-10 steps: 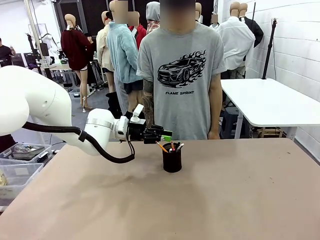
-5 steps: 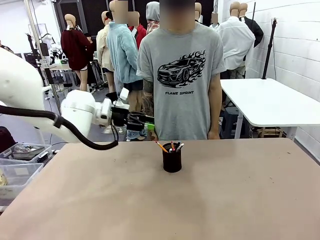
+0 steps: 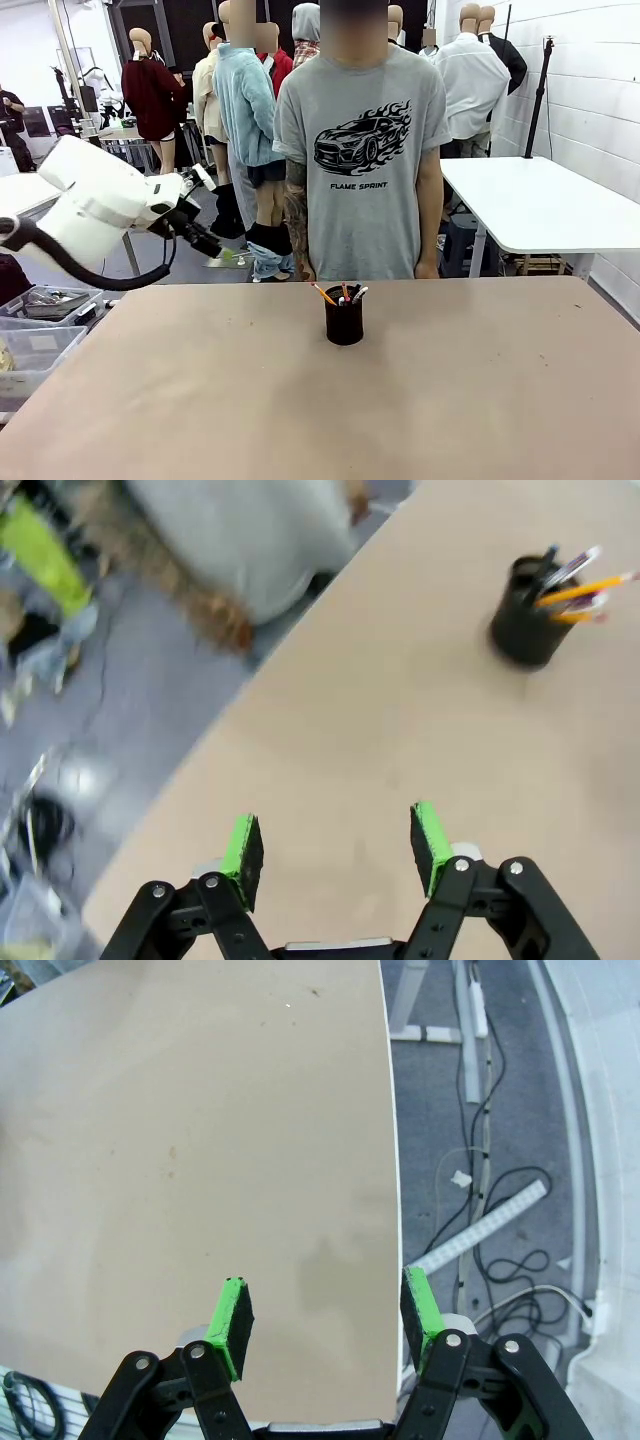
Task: Place the pens into the pen holder.
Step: Pick up a writing instrument from the table and place it into the Pen holder.
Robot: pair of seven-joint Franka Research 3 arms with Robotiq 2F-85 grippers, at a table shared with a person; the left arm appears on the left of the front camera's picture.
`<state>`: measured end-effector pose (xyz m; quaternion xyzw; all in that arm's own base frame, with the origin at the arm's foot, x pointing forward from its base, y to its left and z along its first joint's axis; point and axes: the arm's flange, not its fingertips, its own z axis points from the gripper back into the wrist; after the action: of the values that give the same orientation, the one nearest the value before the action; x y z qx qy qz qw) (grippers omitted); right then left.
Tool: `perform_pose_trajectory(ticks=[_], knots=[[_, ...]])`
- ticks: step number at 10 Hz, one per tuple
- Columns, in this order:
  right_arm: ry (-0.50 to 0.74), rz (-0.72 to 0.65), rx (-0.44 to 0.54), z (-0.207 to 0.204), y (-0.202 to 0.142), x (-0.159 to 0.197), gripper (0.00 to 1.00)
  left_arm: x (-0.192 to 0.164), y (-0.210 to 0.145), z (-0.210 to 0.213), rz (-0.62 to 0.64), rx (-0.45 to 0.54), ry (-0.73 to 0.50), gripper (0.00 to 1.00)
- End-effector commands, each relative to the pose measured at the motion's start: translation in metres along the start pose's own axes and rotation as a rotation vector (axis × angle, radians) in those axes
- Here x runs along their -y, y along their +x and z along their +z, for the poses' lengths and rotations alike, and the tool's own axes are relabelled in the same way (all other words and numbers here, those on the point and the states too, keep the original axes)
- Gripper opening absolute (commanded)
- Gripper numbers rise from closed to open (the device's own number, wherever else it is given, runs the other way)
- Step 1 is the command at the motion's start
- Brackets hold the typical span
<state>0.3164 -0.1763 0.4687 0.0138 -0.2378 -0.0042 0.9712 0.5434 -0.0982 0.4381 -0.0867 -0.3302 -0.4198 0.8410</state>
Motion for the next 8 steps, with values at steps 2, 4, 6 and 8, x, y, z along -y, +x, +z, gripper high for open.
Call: perform_pose_trajectory(ticks=[2,4,6,8], knots=[[0.000,0.000,-0.002,0.000,0.000,0.000,0.75,-0.010,-0.001,0.052,0.257,-0.293,0.082,0.78],[0.000,0.000,-0.002,0.000,0.000,0.000,0.75,-0.014,-0.017,0.061,0.336,-0.401,0.193,0.78],[0.000,0.000,-0.002,0.000,0.000,0.000,0.75,-0.021,-0.037,0.082,0.427,-0.488,0.315,0.78],[0.000,0.000,-0.002,0.000,0.000,0.000,0.75,-0.032,-0.065,0.108,0.521,-0.447,0.282,0.78]])
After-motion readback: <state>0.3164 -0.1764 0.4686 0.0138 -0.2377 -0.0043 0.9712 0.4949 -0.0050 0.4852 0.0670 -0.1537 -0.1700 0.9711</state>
